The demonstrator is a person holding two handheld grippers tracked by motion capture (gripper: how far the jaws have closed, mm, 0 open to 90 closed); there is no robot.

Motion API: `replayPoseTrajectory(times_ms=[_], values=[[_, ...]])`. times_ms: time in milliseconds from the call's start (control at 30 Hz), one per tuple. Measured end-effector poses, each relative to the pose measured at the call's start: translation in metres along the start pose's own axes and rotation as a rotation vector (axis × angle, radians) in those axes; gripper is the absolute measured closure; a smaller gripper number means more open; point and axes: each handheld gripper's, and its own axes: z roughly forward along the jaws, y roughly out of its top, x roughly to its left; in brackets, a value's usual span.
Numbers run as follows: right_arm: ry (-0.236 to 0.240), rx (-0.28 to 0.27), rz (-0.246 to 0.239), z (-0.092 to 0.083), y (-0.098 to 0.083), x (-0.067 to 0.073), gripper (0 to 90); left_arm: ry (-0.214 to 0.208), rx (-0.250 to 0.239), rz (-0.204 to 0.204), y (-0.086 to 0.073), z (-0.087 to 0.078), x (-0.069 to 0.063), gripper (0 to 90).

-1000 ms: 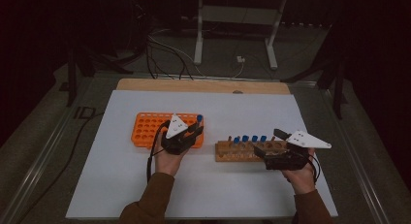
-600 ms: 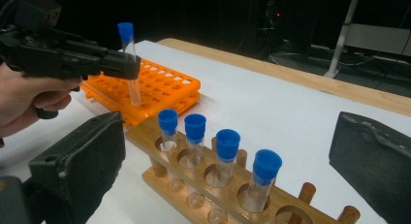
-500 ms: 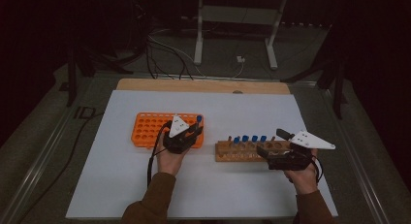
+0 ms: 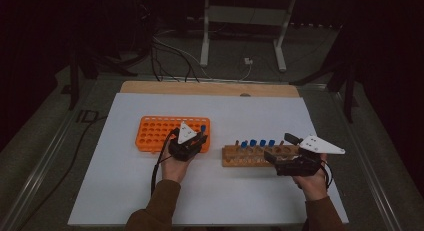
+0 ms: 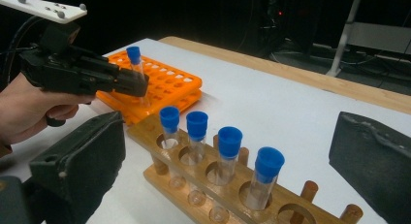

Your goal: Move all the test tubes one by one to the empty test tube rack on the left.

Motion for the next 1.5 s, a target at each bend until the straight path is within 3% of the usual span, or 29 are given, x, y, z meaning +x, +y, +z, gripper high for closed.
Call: replayPoseTrajectory(times_ms=[500,867,1100,1300,1500], values=[[0.004,0.005,-0.001,0.001,-0.001,0.000,0.3,0.032,0.064,0.068,-0.003,0.008,-0.007,77.2],[0.006,0.012,0.000,0.001,-0.002,-0.001,0.3,0.041,0.066,0.041,-0.003,0.008,-0.005,75.4],[0.007,0.015,0.000,0.002,-0.002,-0.001,0.3,0.042,0.047,-0.005,-0.003,0.004,-0.002,48.2],[0.005,0.016,0.003,0.001,-0.002,-0.003,0.5,-0.031,-0.019,-0.073,0.001,-0.008,-0.001,33.6],[-0.005,0.034,0.023,0.002,-0.004,-0.008,5.9,-0.054,-0.069,-0.110,0.007,-0.021,-0.002,18.1]])
